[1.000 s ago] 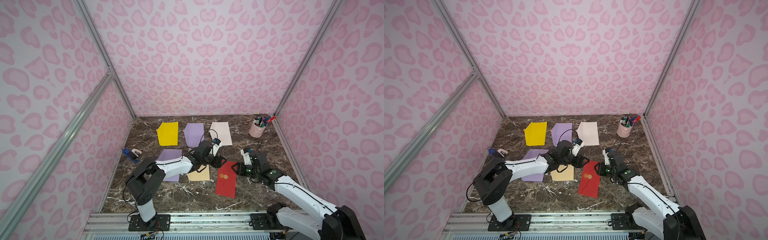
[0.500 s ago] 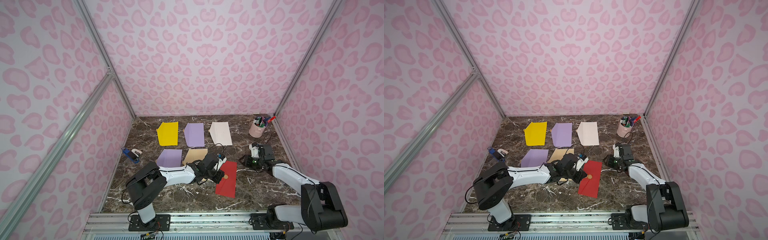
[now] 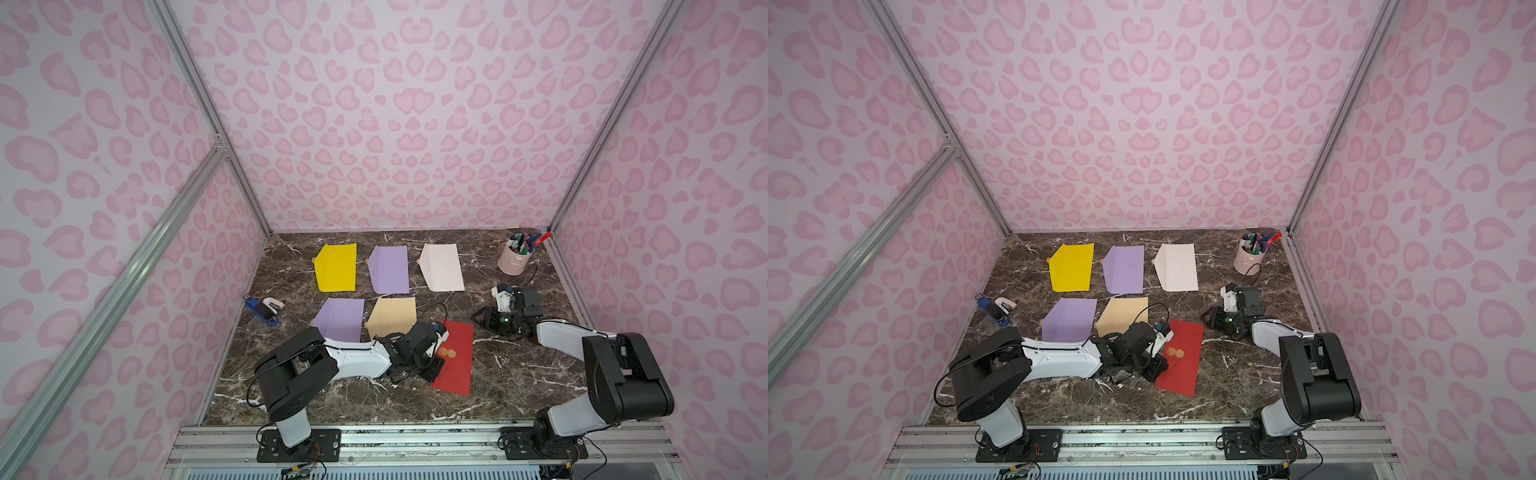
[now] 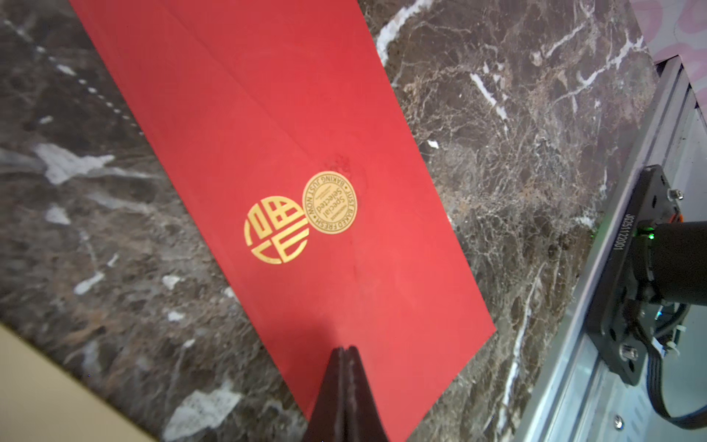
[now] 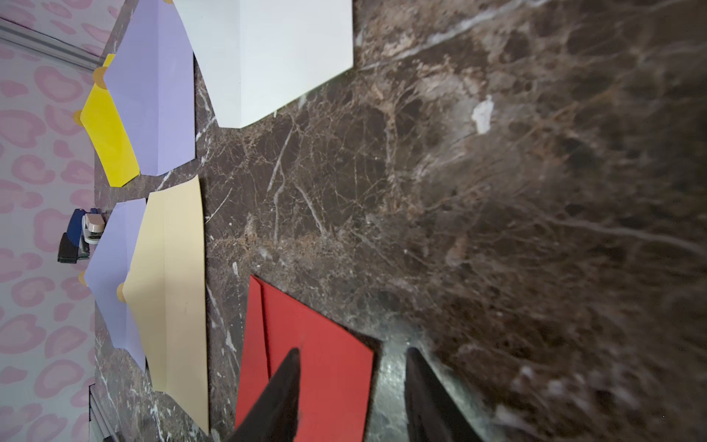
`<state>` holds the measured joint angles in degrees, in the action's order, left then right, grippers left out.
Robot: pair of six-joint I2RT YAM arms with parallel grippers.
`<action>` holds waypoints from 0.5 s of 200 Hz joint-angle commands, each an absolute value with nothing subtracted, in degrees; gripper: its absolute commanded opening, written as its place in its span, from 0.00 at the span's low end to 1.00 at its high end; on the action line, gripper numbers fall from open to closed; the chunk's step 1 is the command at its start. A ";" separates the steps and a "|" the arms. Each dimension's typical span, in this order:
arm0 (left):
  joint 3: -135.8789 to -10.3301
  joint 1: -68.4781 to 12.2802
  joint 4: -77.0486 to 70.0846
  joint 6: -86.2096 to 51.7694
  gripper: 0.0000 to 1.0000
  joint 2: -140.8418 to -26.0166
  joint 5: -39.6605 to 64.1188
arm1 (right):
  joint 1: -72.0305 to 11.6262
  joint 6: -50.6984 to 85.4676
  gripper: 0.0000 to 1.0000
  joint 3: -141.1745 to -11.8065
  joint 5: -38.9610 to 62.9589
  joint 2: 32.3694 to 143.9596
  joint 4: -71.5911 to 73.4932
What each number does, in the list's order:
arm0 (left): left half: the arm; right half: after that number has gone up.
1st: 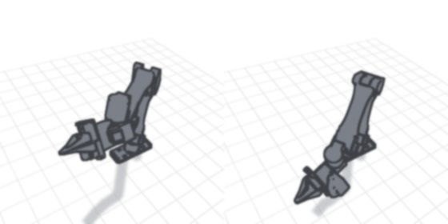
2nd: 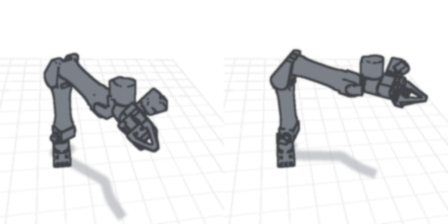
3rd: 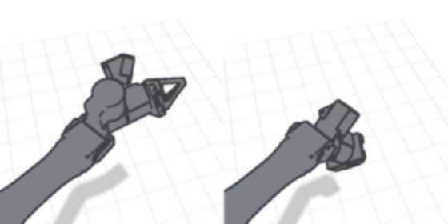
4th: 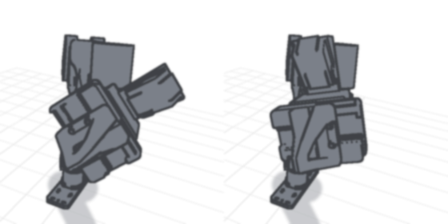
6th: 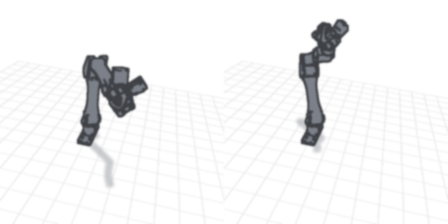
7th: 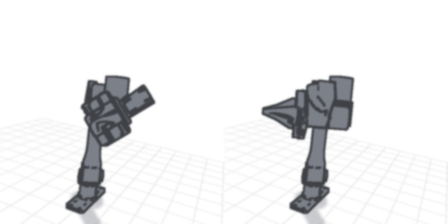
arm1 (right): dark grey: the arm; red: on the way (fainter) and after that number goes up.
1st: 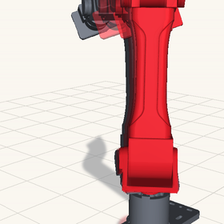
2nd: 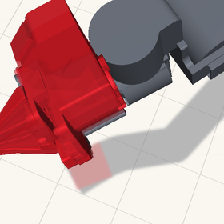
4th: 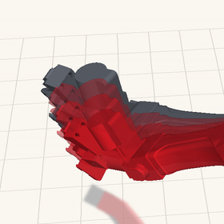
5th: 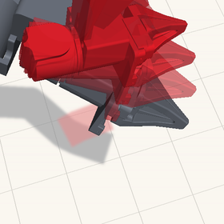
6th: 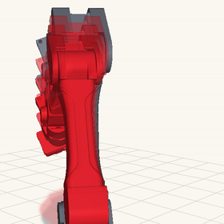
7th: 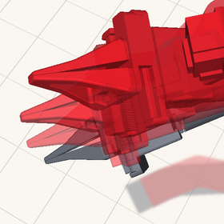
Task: Open the envelope
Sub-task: Pick up the envelope from the center of the board.
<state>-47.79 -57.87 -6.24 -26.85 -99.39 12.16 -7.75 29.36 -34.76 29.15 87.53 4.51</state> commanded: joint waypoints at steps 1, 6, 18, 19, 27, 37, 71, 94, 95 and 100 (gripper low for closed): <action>-48.06 -57.92 -6.20 -27.06 0.03 -99.92 11.50 | -7.62 28.75 0.45 -34.78 29.65 88.04 6.68; -48.23 -57.92 -6.03 -27.07 0.03 -100.29 11.52 | -7.63 28.72 0.45 -34.75 29.78 88.13 6.68; -48.42 -57.95 -5.72 -27.07 0.03 -100.83 11.56 | -7.56 28.60 0.46 -34.76 29.62 88.16 6.68; -48.42 -57.98 -5.67 -27.11 0.03 -100.86 11.58 | -7.56 28.62 0.46 -34.76 29.62 88.20 6.68; -48.34 -58.00 -5.63 -27.22 0.03 -101.06 11.54 | -7.47 28.54 0.46 -34.75 29.53 88.31 6.83; -48.21 -58.01 -5.63 -27.38 0.03 -101.17 11.51 | -7.30 28.57 0.47 -34.72 29.68 88.50 7.09; -47.87 -58.10 -4.49 -27.60 0.03 -101.69 10.90 | -7.12 28.39 0.49 -34.85 30.67 91.05 8.80; -46.98 -58.10 -4.70 -27.86 0.03 -102.12 10.71 | -7.12 28.42 0.47 -34.64 31.79 92.65 9.95; -46.96 -58.10 -4.68 -27.86 0.03 -102.17 10.72 | -7.12 28.41 0.47 -34.64 31.85 92.65 9.99; -46.81 -58.10 -4.74 -27.94 0.03 -102.28 10.74 | -7.12 28.49 0.47 -34.52 32.16 92.91 10.17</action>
<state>-47.64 -58.04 -7.49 -27.29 -101.38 11.73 -7.11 28.77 -34.76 31.33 91.74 9.74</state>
